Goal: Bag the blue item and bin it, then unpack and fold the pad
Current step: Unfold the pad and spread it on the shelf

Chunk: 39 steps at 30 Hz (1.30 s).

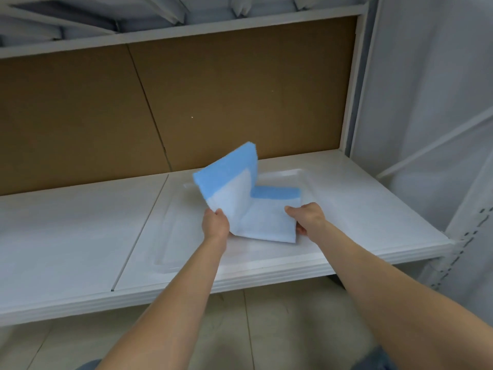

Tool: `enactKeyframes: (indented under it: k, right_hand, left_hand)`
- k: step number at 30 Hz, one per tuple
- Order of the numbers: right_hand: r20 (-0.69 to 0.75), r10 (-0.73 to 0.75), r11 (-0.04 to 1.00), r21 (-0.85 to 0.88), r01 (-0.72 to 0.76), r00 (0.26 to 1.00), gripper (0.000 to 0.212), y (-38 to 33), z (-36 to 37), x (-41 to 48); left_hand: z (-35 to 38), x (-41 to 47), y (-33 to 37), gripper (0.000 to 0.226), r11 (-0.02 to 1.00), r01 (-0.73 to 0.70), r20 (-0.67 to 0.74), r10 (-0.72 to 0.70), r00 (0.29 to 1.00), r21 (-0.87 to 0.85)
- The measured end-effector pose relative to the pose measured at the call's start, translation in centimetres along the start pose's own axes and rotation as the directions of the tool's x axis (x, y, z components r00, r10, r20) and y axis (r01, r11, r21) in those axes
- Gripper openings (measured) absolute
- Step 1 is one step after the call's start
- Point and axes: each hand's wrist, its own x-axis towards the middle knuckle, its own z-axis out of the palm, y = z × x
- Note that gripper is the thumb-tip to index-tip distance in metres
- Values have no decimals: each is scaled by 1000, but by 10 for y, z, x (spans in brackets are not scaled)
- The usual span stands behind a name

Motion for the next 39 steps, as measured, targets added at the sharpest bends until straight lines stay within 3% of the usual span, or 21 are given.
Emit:
enactKeyframes:
  k: [4, 10, 12, 16, 19, 22, 27, 31, 35, 39]
  right_hand:
    - [-28, -41, 988, -153, 37, 999, 30, 0, 2, 7]
    - [-129, -220, 861, -492, 130, 967, 16, -6, -5, -1]
    - [-153, -270, 801, -584, 134, 951, 16, -9, -7, -1]
    - [-216, -340, 721, -685, 106, 916, 17, -15, -8, 0]
    - [-240, -350, 747, -654, 116, 906, 18, -18, -8, -1]
    - [-217, -327, 804, -576, 150, 920, 15, -17, -7, -1]
    - [-173, -220, 946, -278, 167, 960, 14, -21, -3, -2]
    - [-114, -217, 974, -99, 206, 970, 28, -21, -4, -9]
    - [-128, -188, 981, 24, 192, 974, 23, -21, -7, -18]
    - [-85, -181, 983, -34, 179, 980, 27, -21, -11, -24]
  left_hand:
    - [-5, 8, -7, 36, 967, 145, -36, -155, 987, -211]
    - [-22, -1, -6, 41, 963, 127, -87, -151, 985, -239]
    - [-28, 1, -1, 44, 985, 89, -168, -114, 979, -146]
    - [-36, 2, 4, 69, 967, 52, -226, 6, 974, 250]
    - [-35, -2, 7, 69, 880, -14, -195, 121, 973, 476]
    - [-30, -6, 10, 62, 844, -73, -119, 160, 980, 532]
    - [-19, -8, 20, 55, 923, -118, 10, 123, 992, 367]
    - [-17, -3, 30, 51, 999, 38, 49, -38, 998, 12]
    - [-27, -3, 41, 55, 901, 263, 169, -217, 962, -343]
    - [-39, -3, 44, 60, 860, 304, 183, -249, 951, -410]
